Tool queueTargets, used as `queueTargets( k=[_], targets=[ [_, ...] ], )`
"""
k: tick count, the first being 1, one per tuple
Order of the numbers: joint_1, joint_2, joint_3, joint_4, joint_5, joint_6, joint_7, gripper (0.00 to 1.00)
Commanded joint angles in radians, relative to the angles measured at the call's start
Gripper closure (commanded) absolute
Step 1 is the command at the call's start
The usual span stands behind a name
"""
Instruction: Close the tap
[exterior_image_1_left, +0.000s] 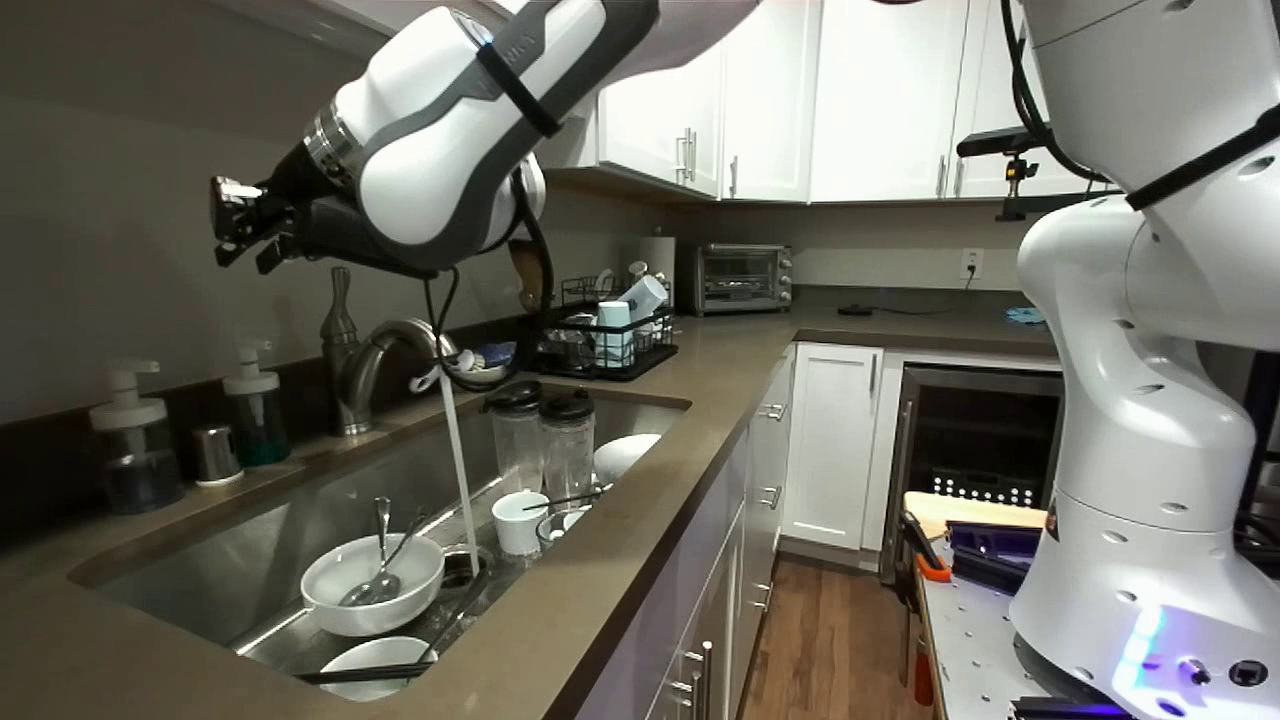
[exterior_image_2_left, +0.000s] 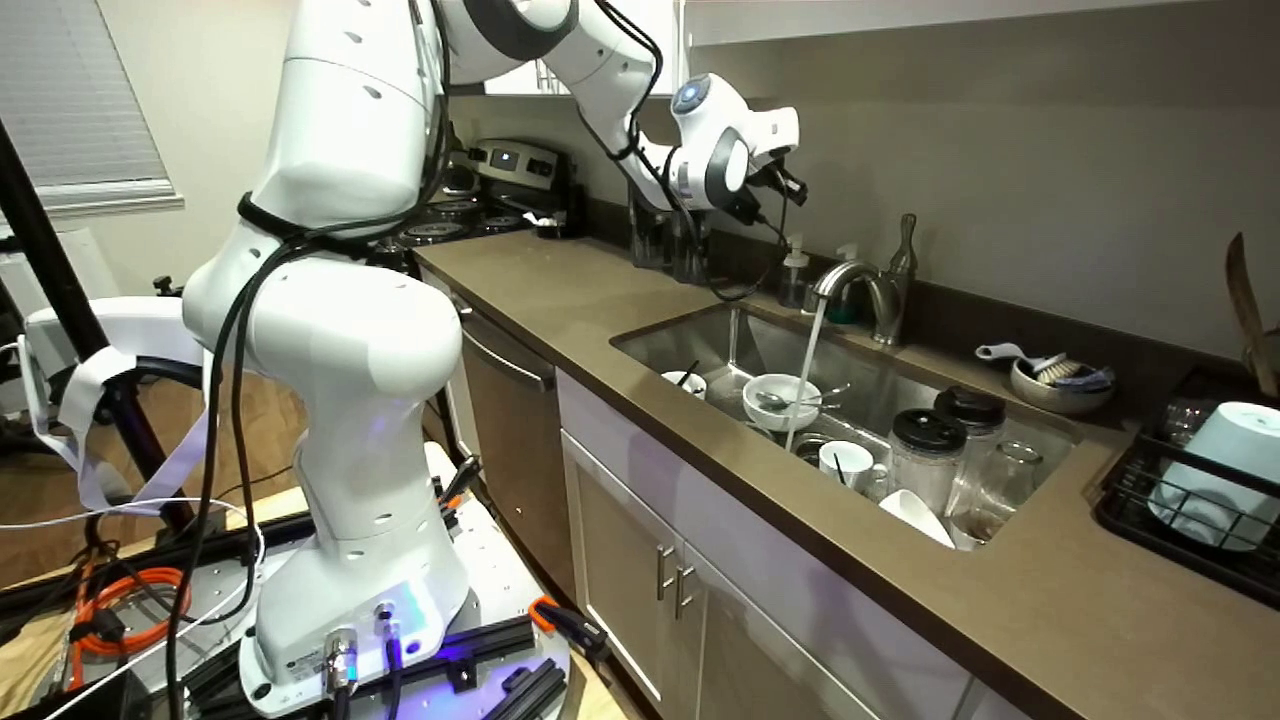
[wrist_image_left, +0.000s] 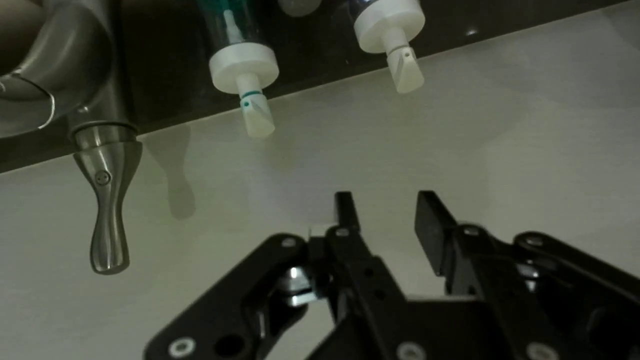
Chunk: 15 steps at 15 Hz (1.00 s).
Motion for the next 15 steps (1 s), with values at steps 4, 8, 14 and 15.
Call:
queueTargets(
  k=[4, 8, 14, 15],
  targets=[
    [-0.022, 0.054, -0.004, 0.080, 0.025, 0.009, 0.020, 1.00],
    [-0.059, 0.068, 0.004, 0.117, 0.013, -0.013, 0.007, 1.00],
    [-0.138, 0.119, 0.005, 0.219, 0.008, -0.049, 0.000, 1.00],
    [-0.146, 0.134, 0.000, 0.239, 0.008, -0.051, 0.001, 1.00]
  ],
)
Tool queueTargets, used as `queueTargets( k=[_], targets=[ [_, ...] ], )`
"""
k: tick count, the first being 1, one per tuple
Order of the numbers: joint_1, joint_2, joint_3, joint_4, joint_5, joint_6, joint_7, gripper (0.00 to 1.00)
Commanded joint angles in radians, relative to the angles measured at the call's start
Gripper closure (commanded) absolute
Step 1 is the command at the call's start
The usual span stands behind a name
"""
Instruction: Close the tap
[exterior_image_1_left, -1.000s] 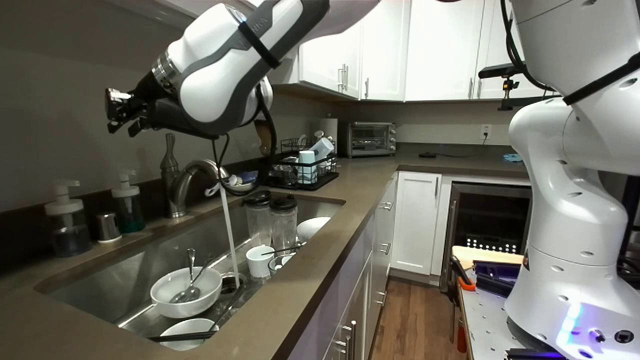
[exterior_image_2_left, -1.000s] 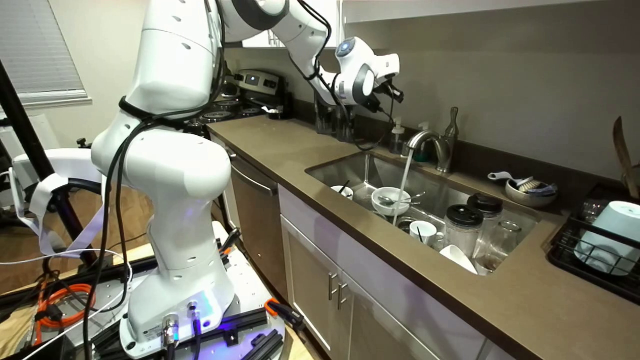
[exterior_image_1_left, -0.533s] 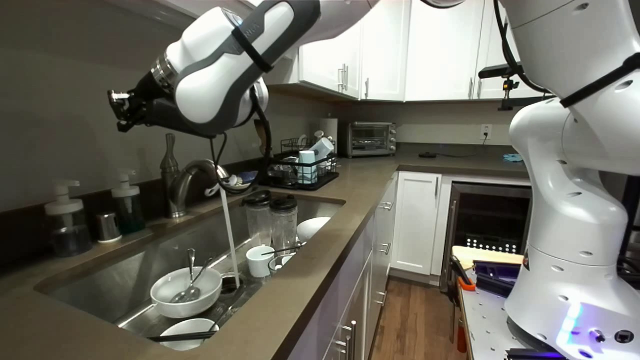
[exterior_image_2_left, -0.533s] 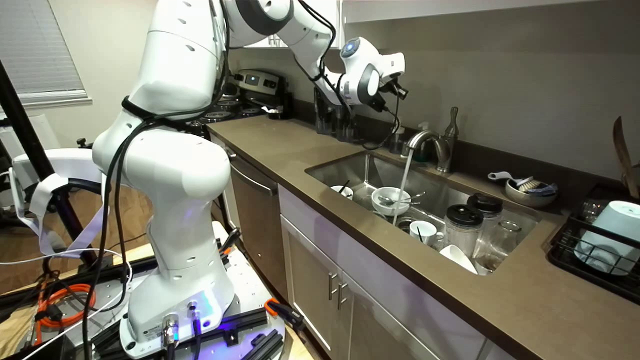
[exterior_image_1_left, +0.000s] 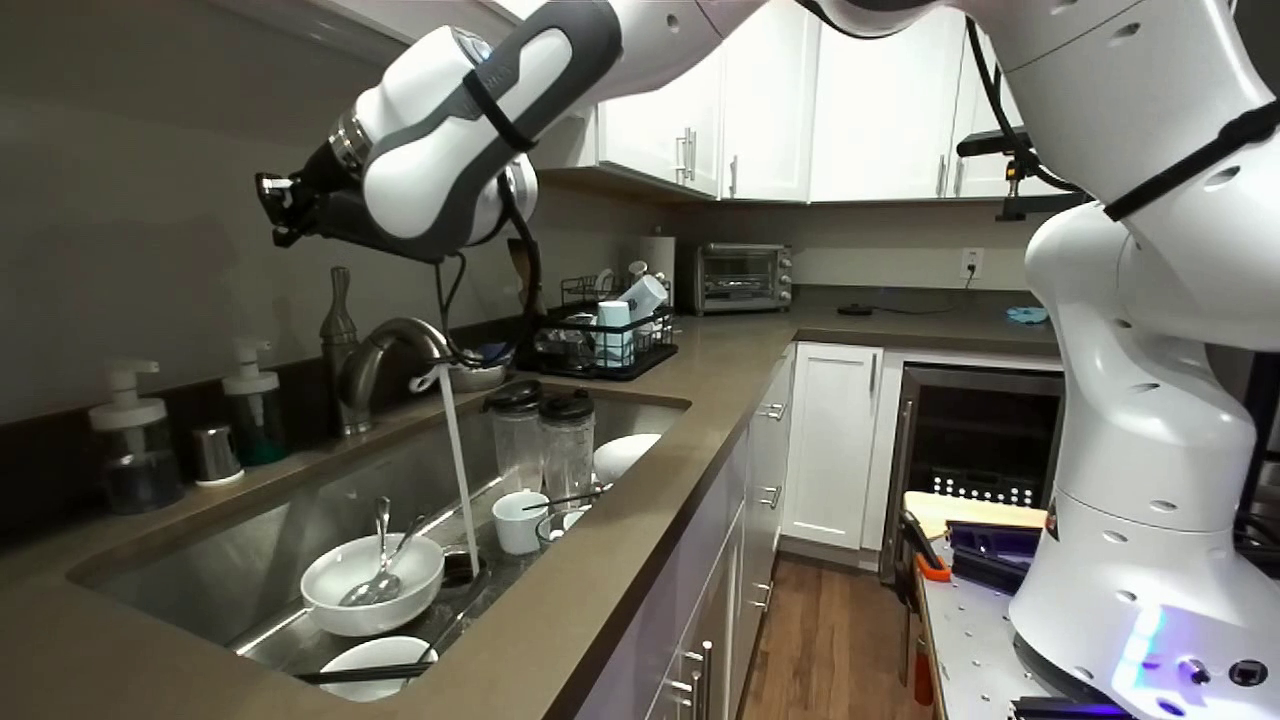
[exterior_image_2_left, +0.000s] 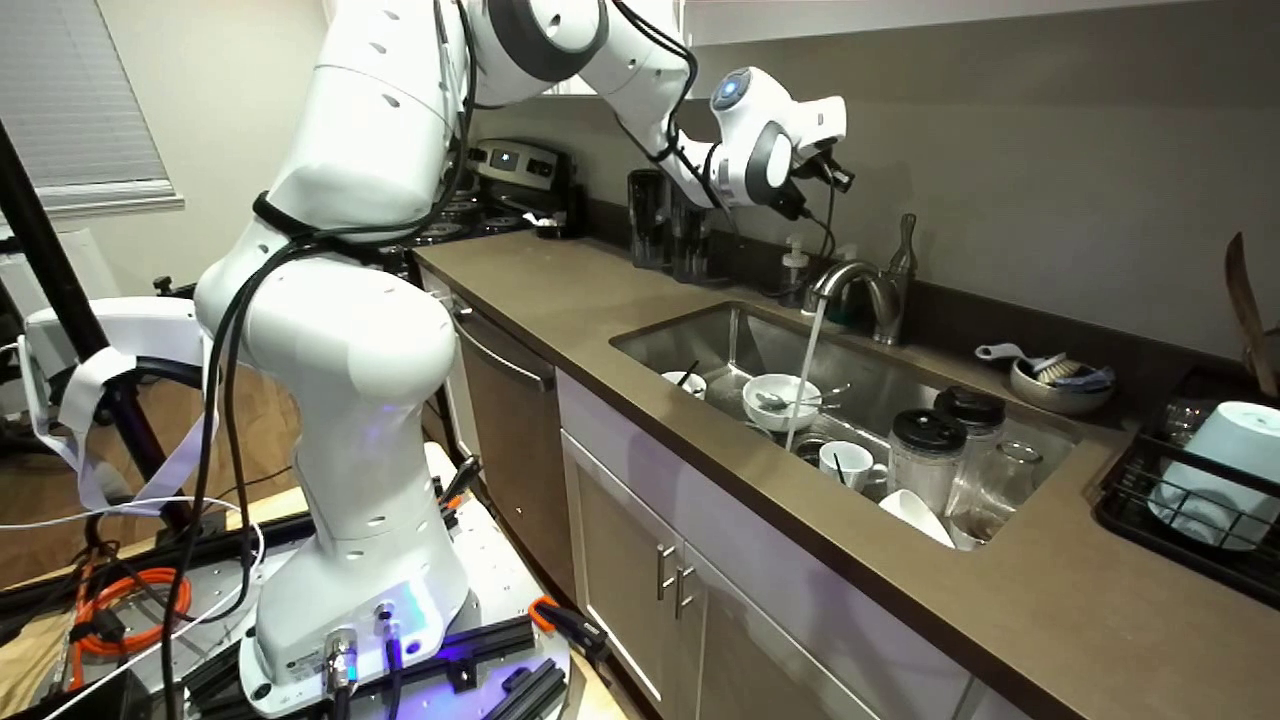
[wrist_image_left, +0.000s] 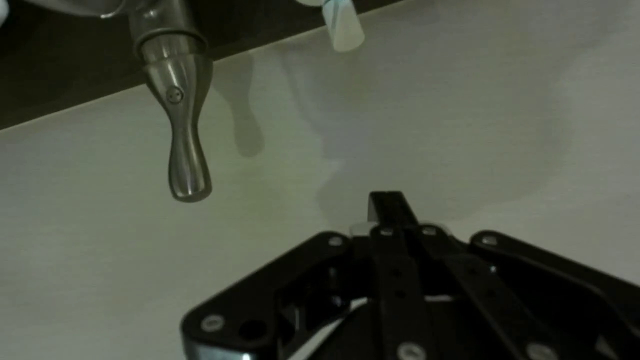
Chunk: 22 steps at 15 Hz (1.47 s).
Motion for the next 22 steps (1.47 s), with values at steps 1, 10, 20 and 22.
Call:
queueTargets(
  k=[1, 10, 20, 22],
  targets=[
    [-0.049, 0.061, 0.011, 0.099, -0.004, -0.033, -0.006, 1.00],
    [-0.135, 0.162, 0.023, 0.293, -0.015, -0.153, -0.027, 1.00],
    [-0.222, 0.225, 0.075, 0.418, -0.007, -0.259, -0.073, 1.00],
    [-0.233, 0.241, 0.088, 0.432, -0.010, -0.266, -0.083, 1.00]
  ],
)
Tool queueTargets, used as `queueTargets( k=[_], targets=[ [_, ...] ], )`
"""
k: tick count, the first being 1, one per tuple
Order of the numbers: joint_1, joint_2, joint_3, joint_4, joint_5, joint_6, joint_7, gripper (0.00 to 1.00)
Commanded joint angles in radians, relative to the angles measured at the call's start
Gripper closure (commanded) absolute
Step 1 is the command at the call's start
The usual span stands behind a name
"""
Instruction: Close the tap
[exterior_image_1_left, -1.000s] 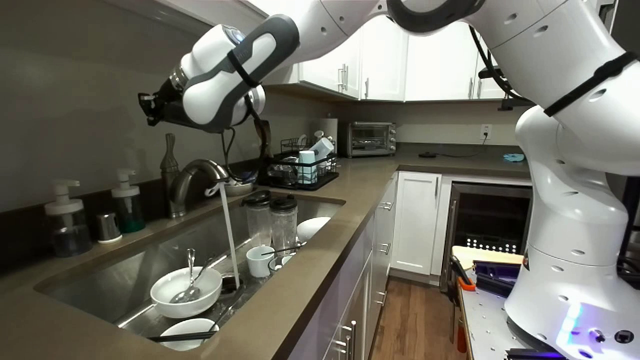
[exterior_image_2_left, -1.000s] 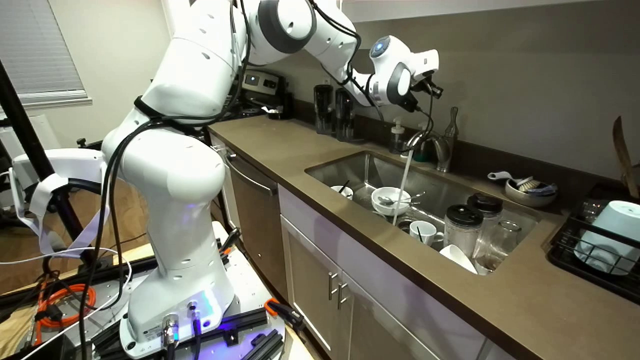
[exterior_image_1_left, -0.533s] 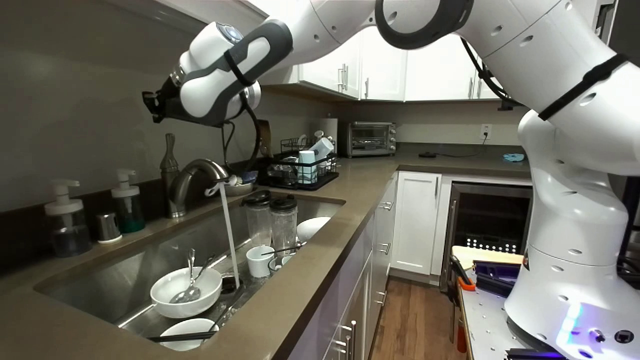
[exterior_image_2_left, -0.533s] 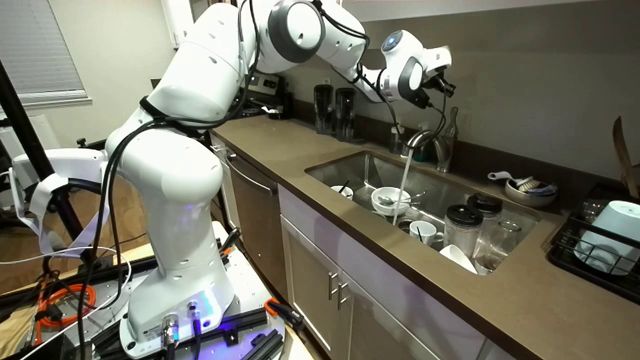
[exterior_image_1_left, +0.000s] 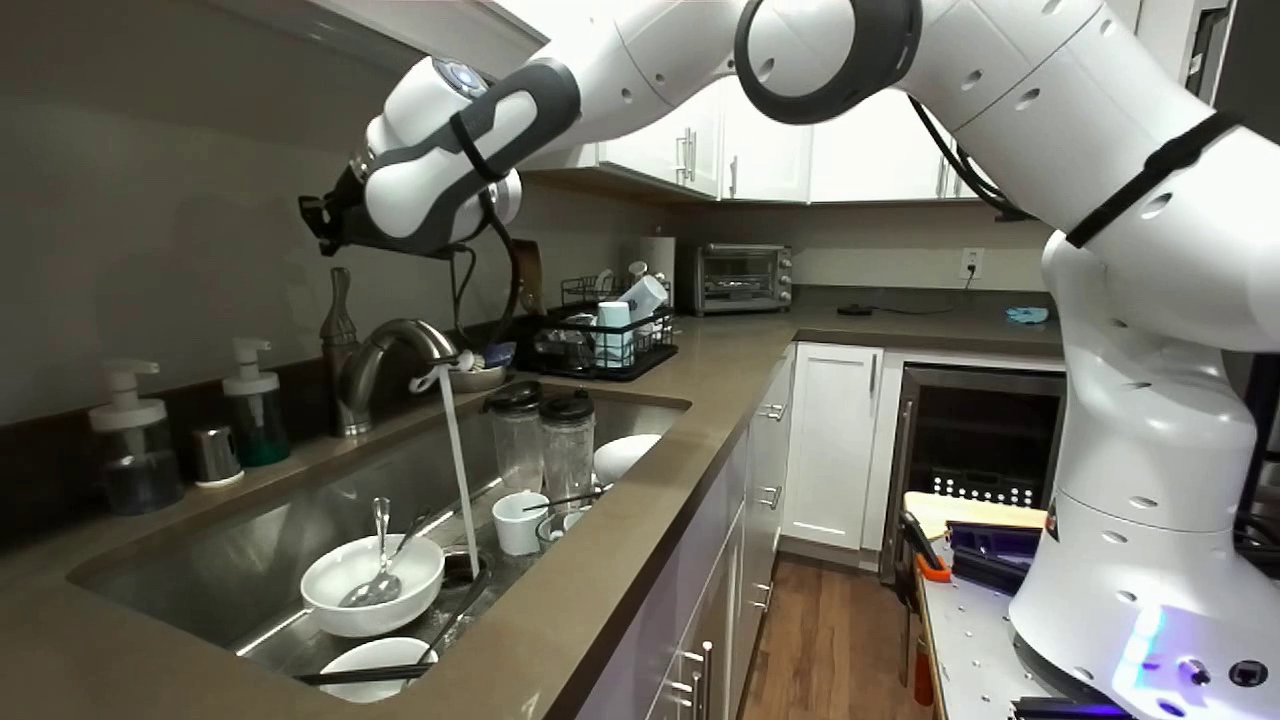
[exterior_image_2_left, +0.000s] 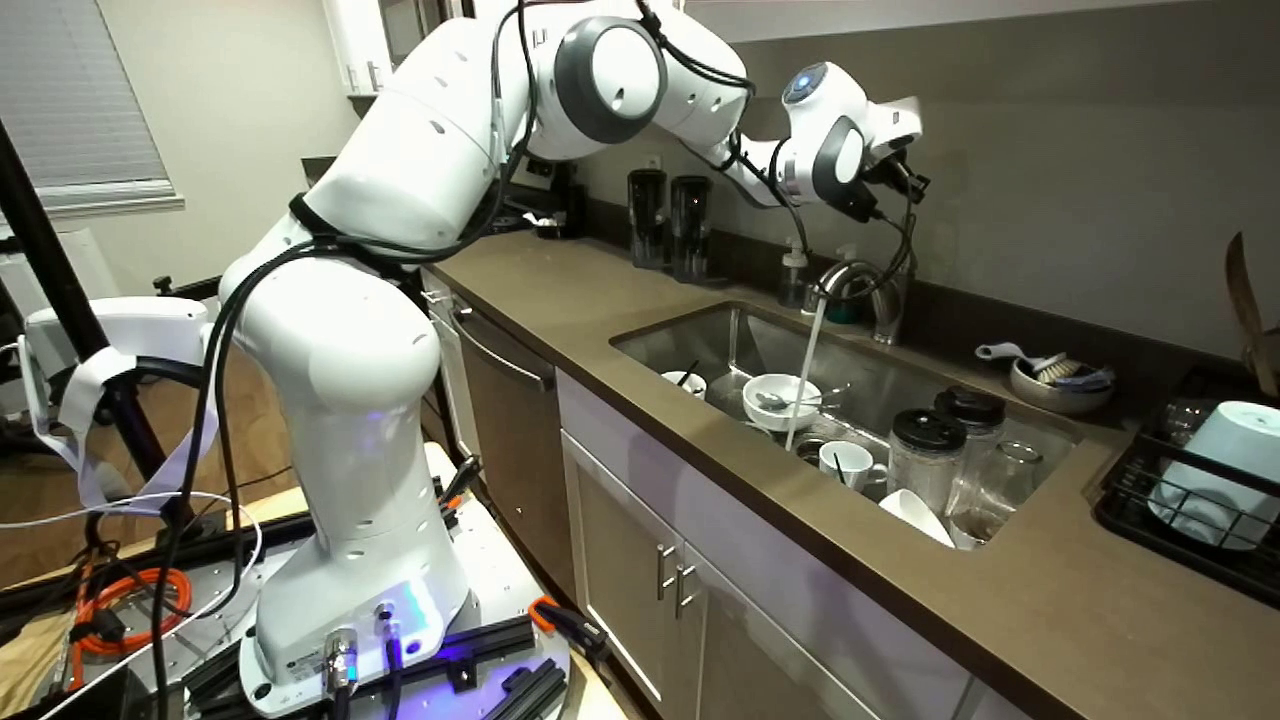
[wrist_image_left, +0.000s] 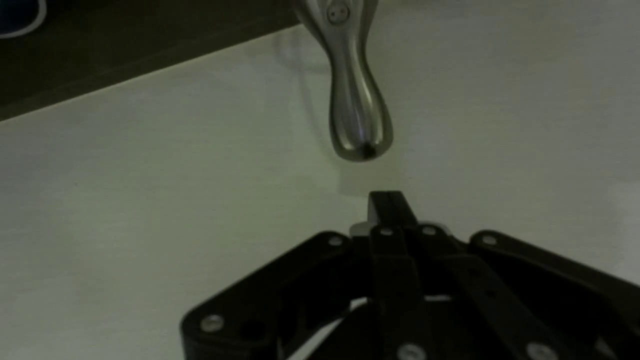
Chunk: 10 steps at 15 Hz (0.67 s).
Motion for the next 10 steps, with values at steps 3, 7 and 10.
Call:
queueTargets(
  k=[3, 7, 10],
  targets=[
    [-0.048, 0.061, 0.048, 0.087, -0.006, -0.043, -0.046, 1.00],
    [-0.062, 0.087, 0.058, 0.133, -0.005, -0.073, -0.052, 1.00],
    [-0.066, 0.093, 0.056, 0.148, -0.006, -0.100, -0.051, 1.00]
  ],
)
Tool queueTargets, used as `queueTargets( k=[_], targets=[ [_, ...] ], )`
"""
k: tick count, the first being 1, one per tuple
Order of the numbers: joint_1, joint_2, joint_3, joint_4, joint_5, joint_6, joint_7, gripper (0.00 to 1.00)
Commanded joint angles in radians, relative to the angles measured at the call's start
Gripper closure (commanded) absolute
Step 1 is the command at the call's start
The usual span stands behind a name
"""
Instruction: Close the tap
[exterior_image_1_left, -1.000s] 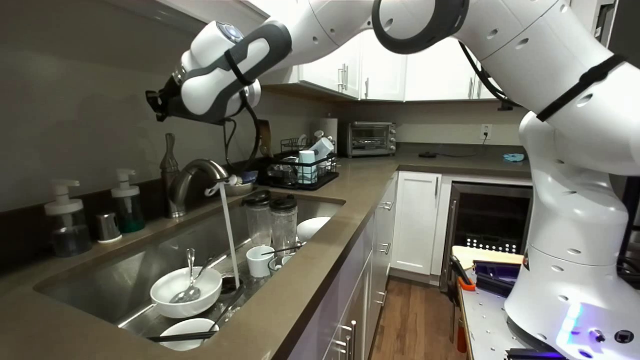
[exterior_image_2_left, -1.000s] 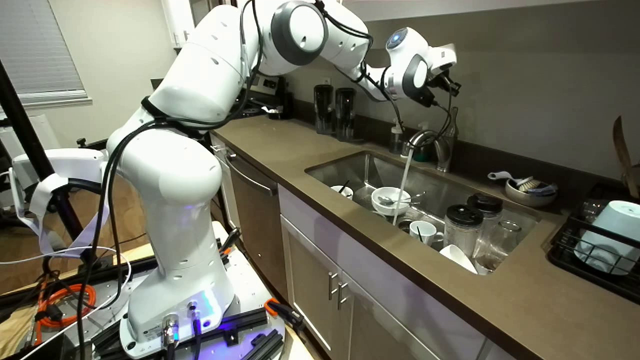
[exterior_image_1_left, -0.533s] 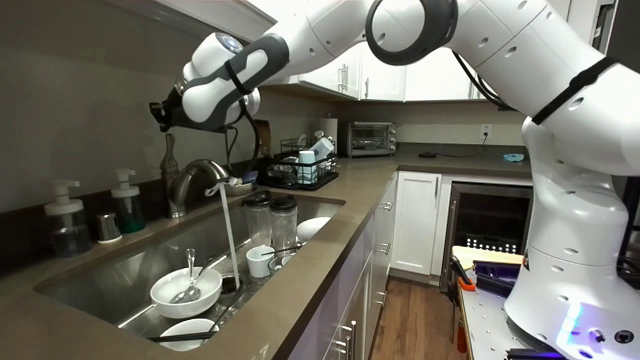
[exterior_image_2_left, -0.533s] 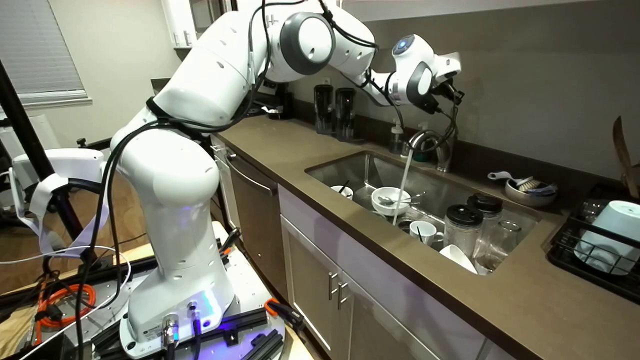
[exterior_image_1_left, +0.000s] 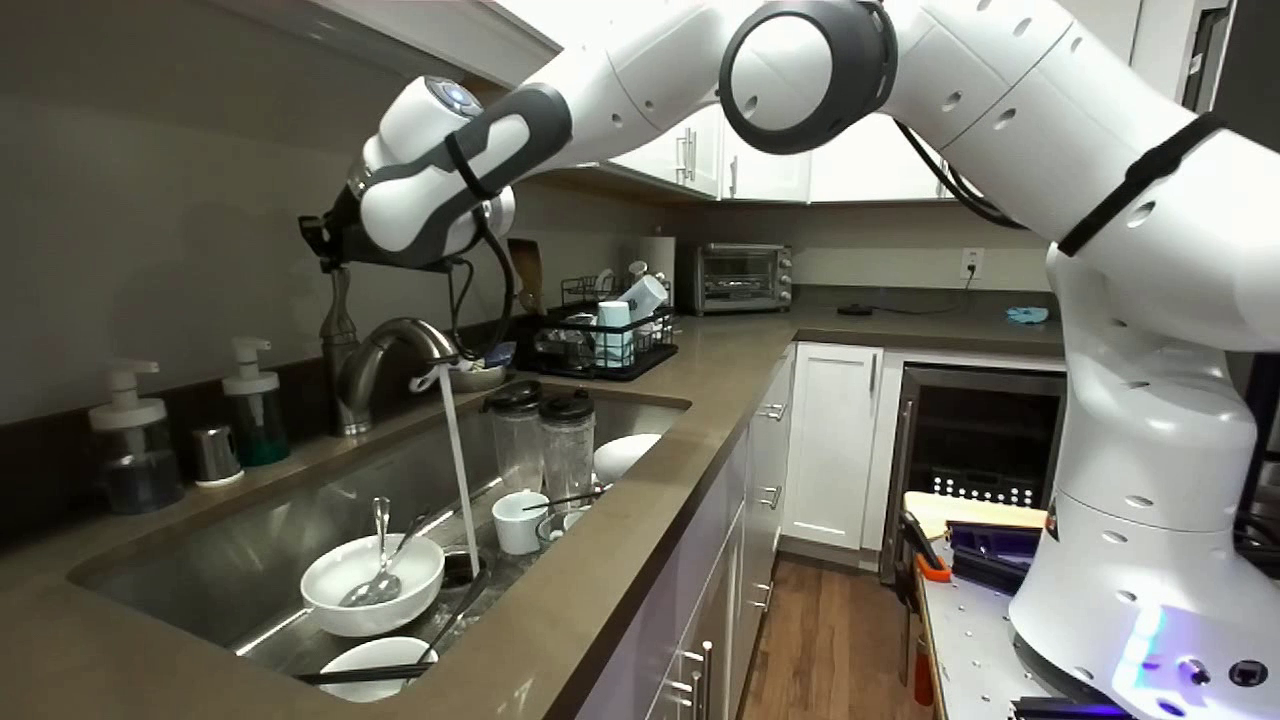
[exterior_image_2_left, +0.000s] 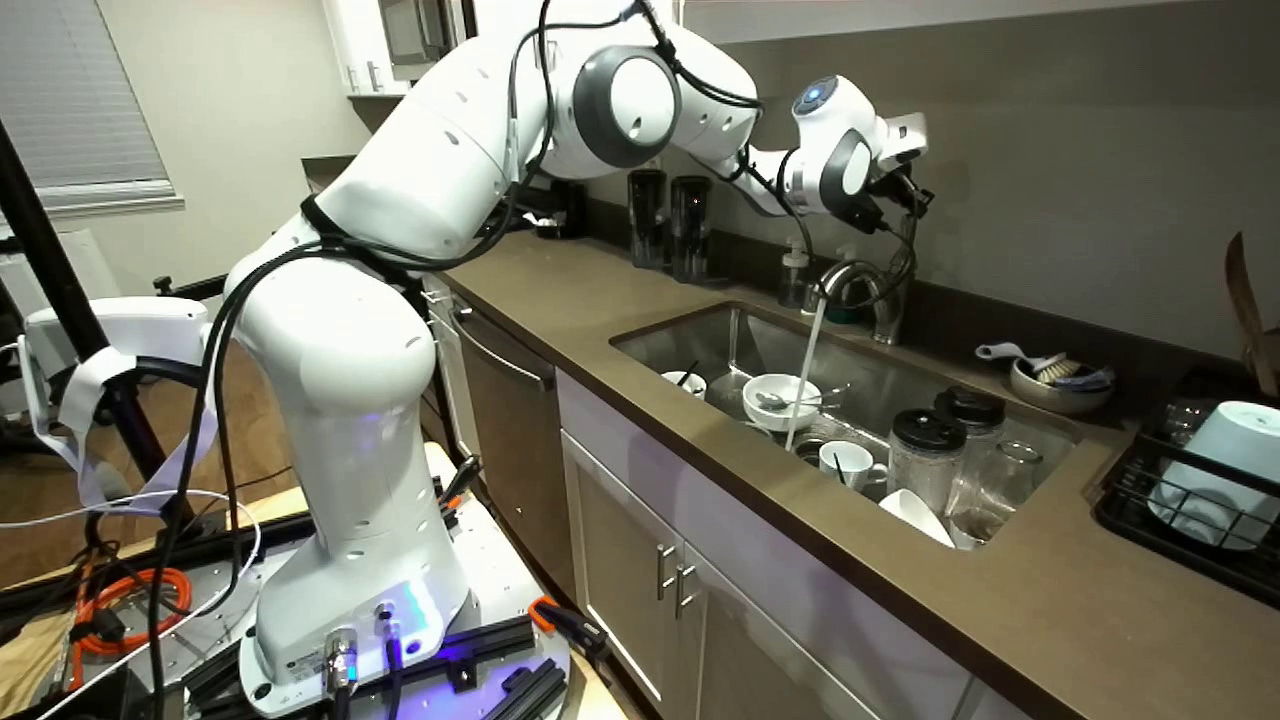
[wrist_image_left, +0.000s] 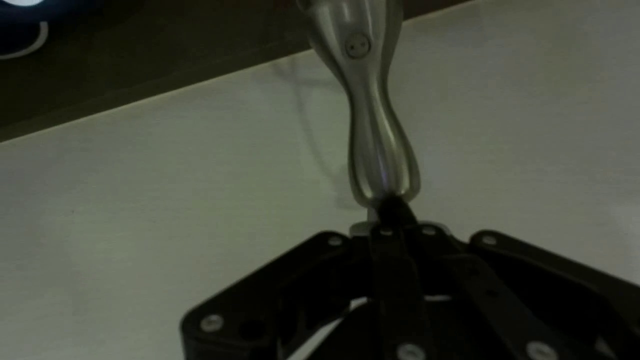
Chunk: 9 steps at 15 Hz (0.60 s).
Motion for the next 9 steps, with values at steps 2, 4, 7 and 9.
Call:
queueTargets(
  k=[2, 4, 7, 9],
  targets=[
    [-0.020, 0.024, 0.012, 0.057, -0.006, -0.058, -0.025, 1.00],
    [-0.021, 0.022, 0.013, 0.054, -0.006, -0.059, -0.026, 1.00],
    [-0.027, 0.002, 0.039, 0.023, -0.003, -0.058, -0.044, 1.00],
    [-0.021, -0.010, 0.037, -0.004, -0.005, -0.041, -0.042, 1.00]
  ],
)
